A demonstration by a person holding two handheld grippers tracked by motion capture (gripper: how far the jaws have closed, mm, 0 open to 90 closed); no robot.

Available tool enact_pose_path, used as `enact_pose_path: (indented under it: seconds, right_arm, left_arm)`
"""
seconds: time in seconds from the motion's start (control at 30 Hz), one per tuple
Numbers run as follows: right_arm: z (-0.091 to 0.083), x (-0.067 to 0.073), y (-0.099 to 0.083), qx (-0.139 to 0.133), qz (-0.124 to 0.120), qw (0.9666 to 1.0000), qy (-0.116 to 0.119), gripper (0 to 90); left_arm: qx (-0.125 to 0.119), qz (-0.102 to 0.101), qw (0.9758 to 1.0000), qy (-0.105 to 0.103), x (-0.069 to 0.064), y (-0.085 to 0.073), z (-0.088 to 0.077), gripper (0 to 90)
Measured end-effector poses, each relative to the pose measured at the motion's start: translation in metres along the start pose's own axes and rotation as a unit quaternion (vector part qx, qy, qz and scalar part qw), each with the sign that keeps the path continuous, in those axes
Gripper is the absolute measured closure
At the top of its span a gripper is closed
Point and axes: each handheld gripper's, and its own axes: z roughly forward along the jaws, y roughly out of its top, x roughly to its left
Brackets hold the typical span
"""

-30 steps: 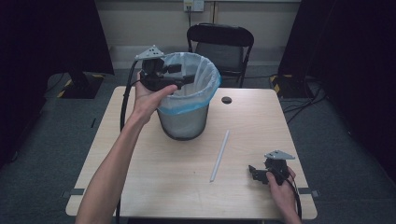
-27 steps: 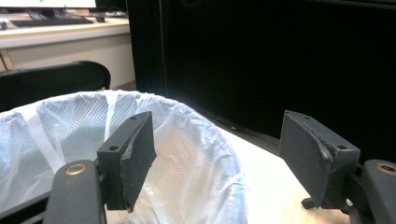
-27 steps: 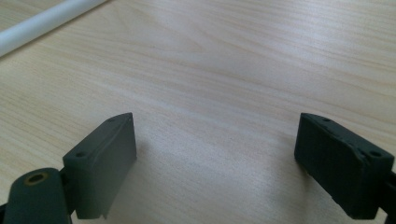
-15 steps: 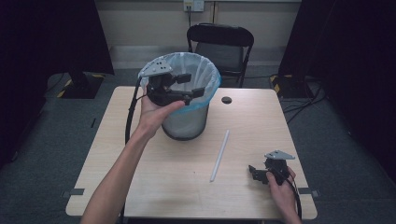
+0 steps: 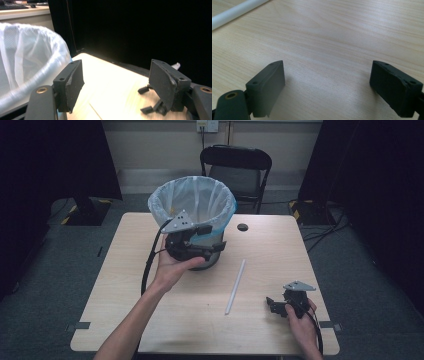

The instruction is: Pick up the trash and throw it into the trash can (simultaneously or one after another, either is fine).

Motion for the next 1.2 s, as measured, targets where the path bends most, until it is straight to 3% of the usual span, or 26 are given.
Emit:
enact_pose_path:
  seconds: [0.2,0.43,0.53,0.73,0.9,1.2]
  right_arm:
    - [0.000,0.000,0.000,0.000,0.000,1.0000,0.000,12.0]
    - [0.000,0.000,0.000,0.000,0.000,1.0000,0.000,12.0]
    - [0.000,0.000,0.000,0.000,0.000,1.0000,0.000,12.0]
    - [0.000,0.000,0.000,0.000,0.000,1.0000,0.000,12.0]
    - [0.000,0.000,0.000,0.000,-0.001,1.0000,0.000,12.0]
    - [0.000,0.000,0.000,0.000,0.000,1.0000,0.000,12.0]
  left_arm:
    - [0.002,-0.021,0.9998,-0.002,-0.006,-0.026,0.001,27.8]
    - [0.041,-0.018,0.9989,-0.014,-0.016,-0.055,0.013,28.0]
    - [0.054,-0.030,0.9980,-0.012,-0.018,-0.070,0.019,27.8]
    - [0.095,-0.053,0.9940,-0.010,-0.016,-0.104,0.029,25.7]
    - [0.131,-0.050,0.9901,-0.006,-0.022,-0.126,0.038,24.0]
    - [0.166,-0.058,0.9844,-0.007,-0.030,-0.156,0.052,20.9]
